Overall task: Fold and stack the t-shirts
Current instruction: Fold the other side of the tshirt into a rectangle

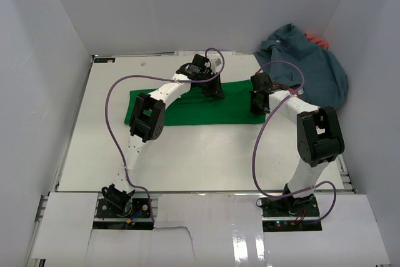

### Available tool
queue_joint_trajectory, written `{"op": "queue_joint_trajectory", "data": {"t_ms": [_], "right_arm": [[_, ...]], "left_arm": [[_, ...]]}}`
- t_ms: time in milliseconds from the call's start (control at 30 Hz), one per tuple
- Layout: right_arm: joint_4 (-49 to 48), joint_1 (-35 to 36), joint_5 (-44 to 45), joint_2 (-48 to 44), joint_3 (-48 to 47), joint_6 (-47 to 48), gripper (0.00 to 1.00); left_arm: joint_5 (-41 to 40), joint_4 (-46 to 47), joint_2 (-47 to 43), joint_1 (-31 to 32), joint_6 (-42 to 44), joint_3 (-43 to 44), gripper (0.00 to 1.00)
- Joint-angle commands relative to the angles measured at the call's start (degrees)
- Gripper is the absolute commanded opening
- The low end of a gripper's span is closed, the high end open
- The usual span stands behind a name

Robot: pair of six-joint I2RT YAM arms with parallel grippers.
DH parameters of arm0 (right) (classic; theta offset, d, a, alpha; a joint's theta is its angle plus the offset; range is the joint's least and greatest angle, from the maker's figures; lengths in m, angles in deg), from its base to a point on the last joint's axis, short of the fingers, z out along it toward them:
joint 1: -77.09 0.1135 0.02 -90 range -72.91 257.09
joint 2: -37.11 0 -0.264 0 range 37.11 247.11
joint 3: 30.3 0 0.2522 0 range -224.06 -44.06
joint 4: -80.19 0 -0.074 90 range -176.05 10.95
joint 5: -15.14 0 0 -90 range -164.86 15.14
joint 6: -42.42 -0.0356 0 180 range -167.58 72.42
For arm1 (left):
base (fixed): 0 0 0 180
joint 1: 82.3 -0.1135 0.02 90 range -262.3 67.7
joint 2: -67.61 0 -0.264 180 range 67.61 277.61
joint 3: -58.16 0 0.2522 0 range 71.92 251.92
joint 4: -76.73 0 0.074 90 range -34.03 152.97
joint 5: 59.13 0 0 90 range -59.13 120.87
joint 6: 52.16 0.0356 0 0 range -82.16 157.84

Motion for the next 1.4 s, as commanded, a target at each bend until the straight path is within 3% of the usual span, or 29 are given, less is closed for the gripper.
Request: {"op": "queue_joint_trajectory", "data": {"t_ms": [0, 267, 1367], "right_arm": [[-0.52, -0.38, 2.63, 0.65, 0.60, -1.53, 0.08], [-0.52, -0.90, 2.19, 3.73, 1.04, -2.32, 0.08], [5.63, -5.39, 4.04, 9.09, -4.85, -2.93, 0.08]], "left_arm": [[-2.92, 1.12, -0.62, 0.35, 2.19, 1.74, 0.34], [-13.56, 3.22, -1.24, 0.35, 3.77, -1.16, 0.31], [-23.94, 3.67, 0.26, 0.00, 7.56, -6.25, 0.31]]}}
